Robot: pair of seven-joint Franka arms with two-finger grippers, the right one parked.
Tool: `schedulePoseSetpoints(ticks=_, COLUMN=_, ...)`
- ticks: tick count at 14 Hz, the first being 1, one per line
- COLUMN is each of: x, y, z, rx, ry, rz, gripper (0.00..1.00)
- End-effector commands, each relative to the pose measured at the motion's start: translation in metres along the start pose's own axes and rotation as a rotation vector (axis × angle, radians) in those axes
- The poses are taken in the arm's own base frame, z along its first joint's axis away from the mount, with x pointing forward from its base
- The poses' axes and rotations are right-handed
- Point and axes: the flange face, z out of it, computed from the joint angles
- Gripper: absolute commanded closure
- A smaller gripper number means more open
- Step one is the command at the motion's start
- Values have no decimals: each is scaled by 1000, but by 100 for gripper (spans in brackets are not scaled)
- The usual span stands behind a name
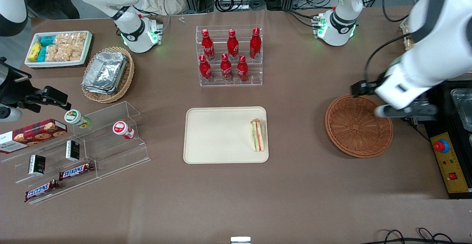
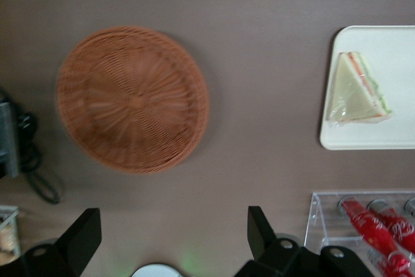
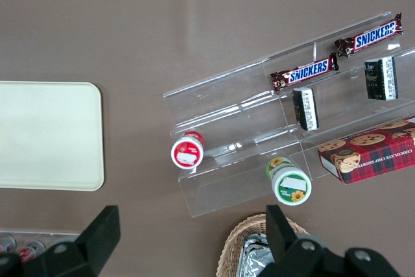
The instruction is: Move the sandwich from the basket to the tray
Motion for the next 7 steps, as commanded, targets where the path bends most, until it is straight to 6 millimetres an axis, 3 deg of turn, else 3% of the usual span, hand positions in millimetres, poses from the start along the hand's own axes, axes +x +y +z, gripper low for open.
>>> schedulePoseSetpoints(ticks=1, x=-38, y=-23, z=-20, rx=-1, ry=19, rz=-8, gripper=0)
schedulePoseSetpoints(ticks=3, x=-46, y=-35, z=-29, rx=-6, ry=36, rz=-25, gripper=0)
schedulePoseSetpoints(ticks=7, x=-30, y=-19, z=-26, rx=19, ry=36, rz=-13, gripper=0)
